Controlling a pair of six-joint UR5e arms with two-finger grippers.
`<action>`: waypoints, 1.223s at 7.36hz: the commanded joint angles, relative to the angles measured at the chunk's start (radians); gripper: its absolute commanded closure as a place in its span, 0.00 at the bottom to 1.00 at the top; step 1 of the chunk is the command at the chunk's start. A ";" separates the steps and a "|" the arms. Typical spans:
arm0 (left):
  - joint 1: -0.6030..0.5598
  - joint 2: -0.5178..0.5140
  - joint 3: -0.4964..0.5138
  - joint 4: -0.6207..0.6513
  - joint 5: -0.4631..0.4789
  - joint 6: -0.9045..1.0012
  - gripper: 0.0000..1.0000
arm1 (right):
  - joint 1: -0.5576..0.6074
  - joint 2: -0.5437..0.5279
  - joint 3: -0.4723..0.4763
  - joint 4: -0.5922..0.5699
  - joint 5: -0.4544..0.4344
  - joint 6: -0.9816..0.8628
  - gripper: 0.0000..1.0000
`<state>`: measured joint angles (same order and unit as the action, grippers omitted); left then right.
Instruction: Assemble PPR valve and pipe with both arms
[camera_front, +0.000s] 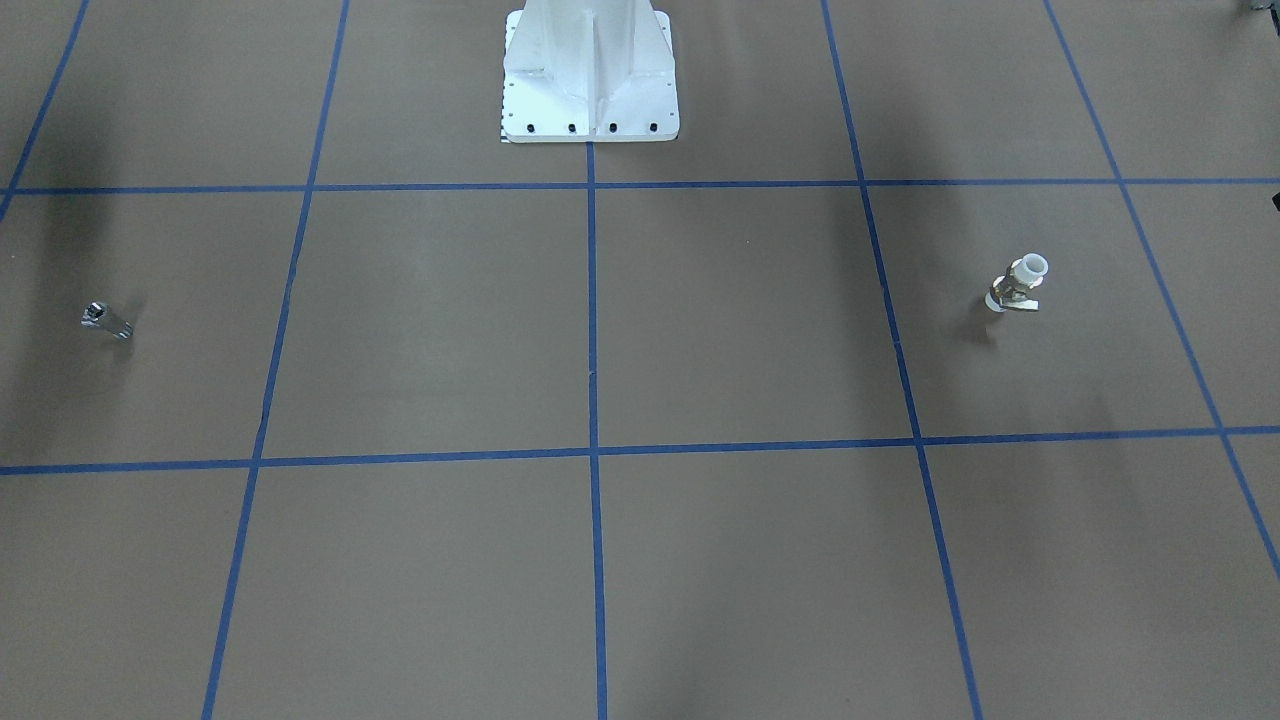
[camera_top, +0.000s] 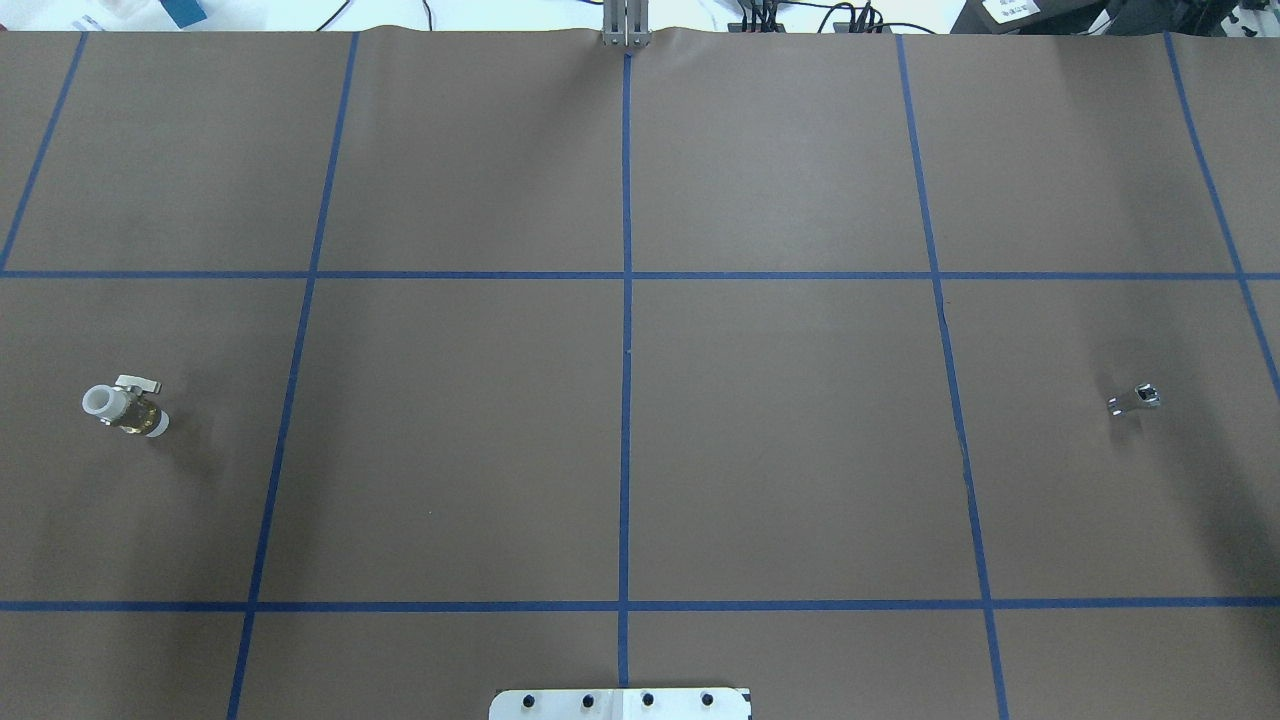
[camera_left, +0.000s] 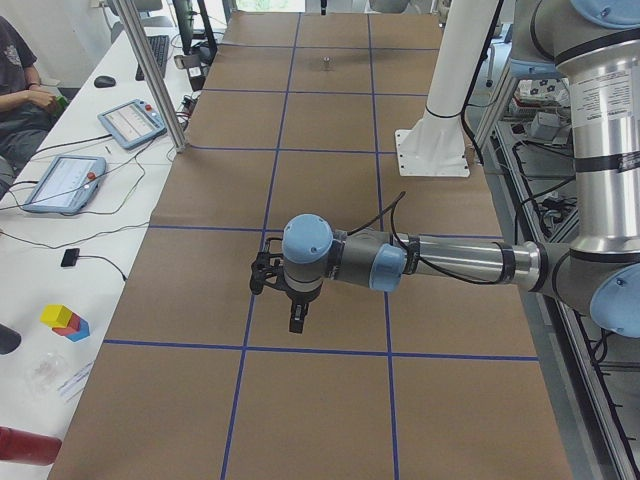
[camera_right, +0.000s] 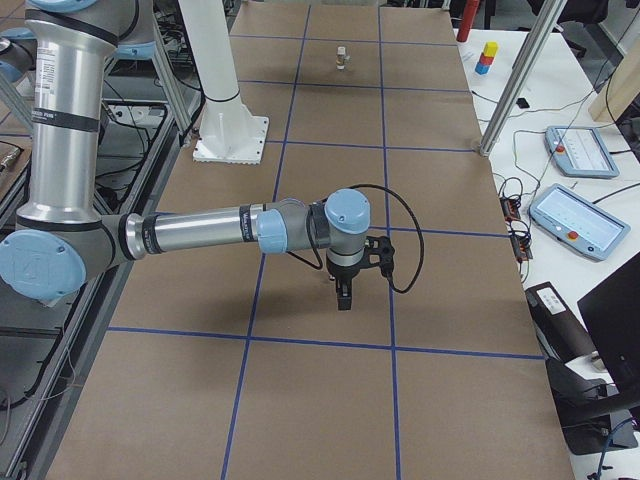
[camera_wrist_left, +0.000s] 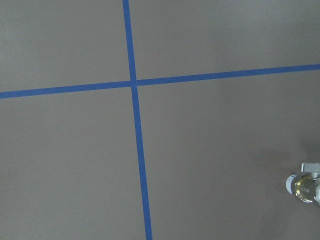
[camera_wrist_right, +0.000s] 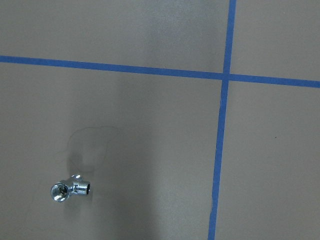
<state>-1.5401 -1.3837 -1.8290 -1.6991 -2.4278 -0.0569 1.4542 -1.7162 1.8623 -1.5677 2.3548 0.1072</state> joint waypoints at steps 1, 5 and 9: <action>0.002 0.000 0.002 -0.004 0.000 0.002 0.00 | 0.000 0.000 0.003 0.000 0.004 0.000 0.00; 0.005 -0.001 -0.003 -0.010 -0.098 -0.006 0.00 | -0.001 -0.012 0.003 0.002 0.005 0.000 0.00; 0.009 -0.005 -0.032 -0.028 -0.099 -0.102 0.00 | 0.012 -0.042 0.051 0.002 0.017 -0.001 0.00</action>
<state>-1.5323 -1.3879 -1.8518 -1.7126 -2.5270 -0.0956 1.4592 -1.7535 1.9023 -1.5660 2.3698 0.1060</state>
